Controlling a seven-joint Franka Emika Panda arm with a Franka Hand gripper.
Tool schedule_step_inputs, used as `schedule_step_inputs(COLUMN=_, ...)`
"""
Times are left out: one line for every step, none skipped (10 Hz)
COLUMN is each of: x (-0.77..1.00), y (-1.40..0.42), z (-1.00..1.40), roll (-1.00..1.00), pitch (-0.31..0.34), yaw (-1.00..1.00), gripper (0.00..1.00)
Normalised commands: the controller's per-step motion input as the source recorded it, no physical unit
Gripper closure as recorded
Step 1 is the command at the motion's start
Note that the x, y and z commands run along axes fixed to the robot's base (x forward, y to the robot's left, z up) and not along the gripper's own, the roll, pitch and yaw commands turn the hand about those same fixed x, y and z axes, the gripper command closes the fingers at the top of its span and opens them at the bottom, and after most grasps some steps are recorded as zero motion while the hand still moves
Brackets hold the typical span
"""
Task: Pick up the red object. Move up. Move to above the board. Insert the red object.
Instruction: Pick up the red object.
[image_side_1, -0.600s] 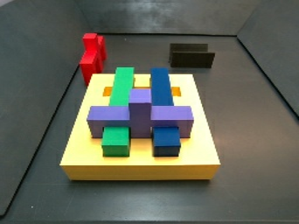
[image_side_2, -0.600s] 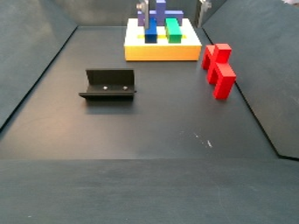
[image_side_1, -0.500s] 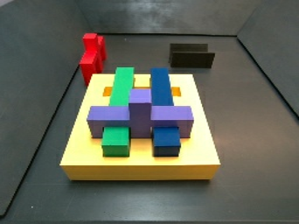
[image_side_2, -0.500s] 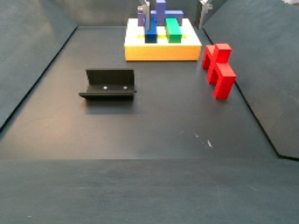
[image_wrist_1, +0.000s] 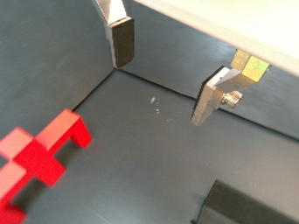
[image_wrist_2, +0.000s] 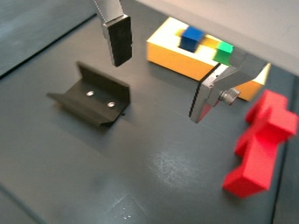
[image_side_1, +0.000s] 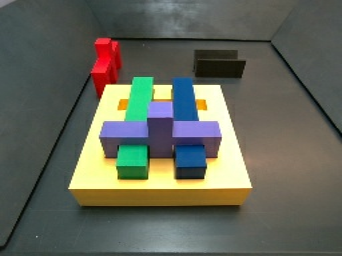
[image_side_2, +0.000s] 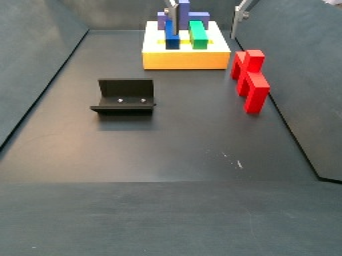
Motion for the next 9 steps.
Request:
schedule_step_inputs(x=-0.09, y=0.0, z=0.0, roll=0.0, pitch=-0.034, yaw=-1.0, gripper=0.0)
schedule_step_inputs(x=-0.08, y=0.0, z=0.0, roll=0.0, pitch=-0.027, yaw=-1.0, gripper=0.0)
schedule_step_inputs(x=-0.07, y=0.0, z=0.0, roll=0.0, pitch=-0.009, yaw=-1.0, gripper=0.0)
schedule_step_inputs(x=-0.06, y=0.0, z=0.0, roll=0.0, pitch=0.0, yaw=-1.0, gripper=0.0)
schedule_step_inputs(x=-0.05, y=0.0, z=0.0, roll=0.0, pitch=0.0, yaw=-1.0, gripper=0.0)
schedule_step_inputs(x=-0.05, y=0.0, z=0.0, roll=0.0, pitch=0.0, yaw=-1.0, gripper=0.0)
schedule_step_inputs(x=-0.05, y=0.0, z=0.0, roll=0.0, pitch=0.0, yaw=-1.0, gripper=0.0)
schedule_step_inputs(x=0.0, y=0.0, z=0.0, roll=0.0, pitch=0.05, yaw=-1.0, gripper=0.0)
schedule_step_inputs(x=0.0, y=0.0, z=0.0, roll=0.0, pitch=0.057, yaw=-1.0, gripper=0.0)
